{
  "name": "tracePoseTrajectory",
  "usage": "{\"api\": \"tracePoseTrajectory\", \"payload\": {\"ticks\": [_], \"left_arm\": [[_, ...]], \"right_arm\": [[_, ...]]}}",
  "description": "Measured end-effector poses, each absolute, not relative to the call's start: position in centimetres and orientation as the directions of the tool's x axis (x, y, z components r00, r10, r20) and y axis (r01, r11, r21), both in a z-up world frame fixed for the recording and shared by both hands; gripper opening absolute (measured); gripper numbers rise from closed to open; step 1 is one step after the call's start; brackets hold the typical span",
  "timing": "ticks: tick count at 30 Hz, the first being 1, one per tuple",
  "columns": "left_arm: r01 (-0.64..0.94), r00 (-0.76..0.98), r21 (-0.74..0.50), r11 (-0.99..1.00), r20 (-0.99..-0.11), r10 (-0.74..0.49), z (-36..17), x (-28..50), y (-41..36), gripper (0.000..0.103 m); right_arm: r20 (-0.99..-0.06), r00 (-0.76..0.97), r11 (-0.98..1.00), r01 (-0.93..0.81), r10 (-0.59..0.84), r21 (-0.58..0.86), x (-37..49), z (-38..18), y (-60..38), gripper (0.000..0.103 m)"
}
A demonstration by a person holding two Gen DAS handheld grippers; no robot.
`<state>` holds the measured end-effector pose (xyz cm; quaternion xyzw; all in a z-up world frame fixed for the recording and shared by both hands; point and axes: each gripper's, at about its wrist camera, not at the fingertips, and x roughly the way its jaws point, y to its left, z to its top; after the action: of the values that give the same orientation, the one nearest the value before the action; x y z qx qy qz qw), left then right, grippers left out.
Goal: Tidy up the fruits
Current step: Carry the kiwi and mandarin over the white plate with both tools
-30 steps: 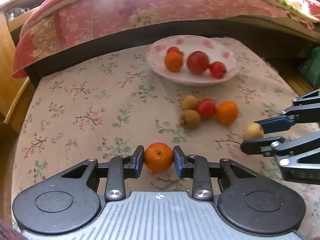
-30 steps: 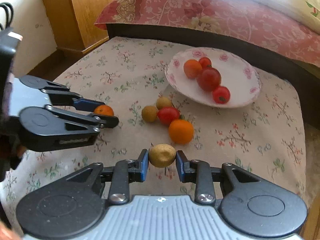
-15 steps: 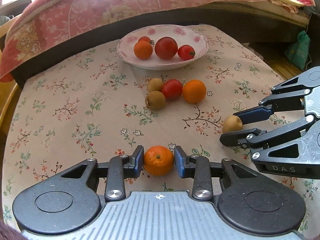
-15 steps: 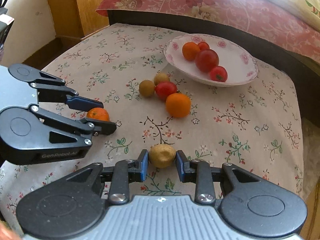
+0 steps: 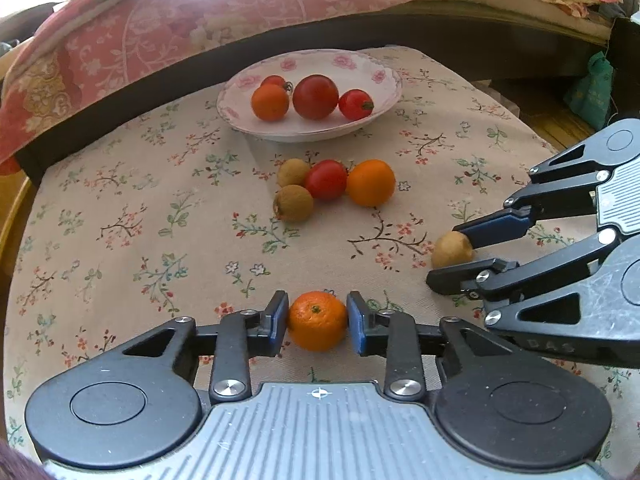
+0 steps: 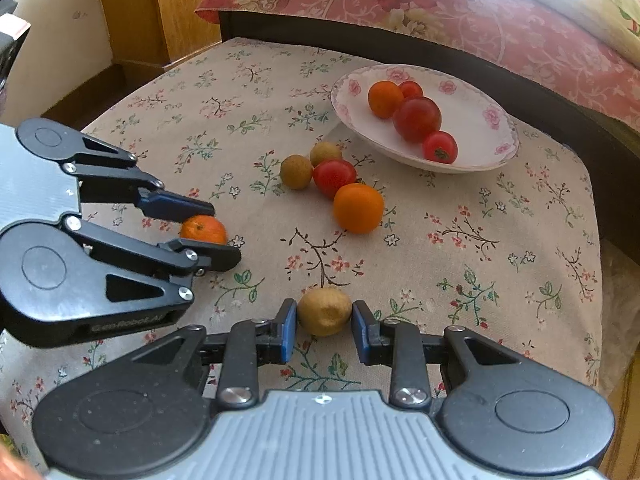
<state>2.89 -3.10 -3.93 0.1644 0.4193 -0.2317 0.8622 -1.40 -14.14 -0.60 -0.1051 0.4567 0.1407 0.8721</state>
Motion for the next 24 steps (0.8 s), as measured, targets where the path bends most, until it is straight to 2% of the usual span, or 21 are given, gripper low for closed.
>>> {"api": "tracePoseTrajectory", "payload": {"ticks": [24], "left_arm": [[0.481, 0.638, 0.065, 0.875, -0.71, -0.298, 0.5, 8.2, -5.4, 0.039]], "right_arm": [[-0.732, 0.669, 0.969, -0.241, 0.13, -0.048, 3.1, 3.8, -16.7, 0.033]]}}
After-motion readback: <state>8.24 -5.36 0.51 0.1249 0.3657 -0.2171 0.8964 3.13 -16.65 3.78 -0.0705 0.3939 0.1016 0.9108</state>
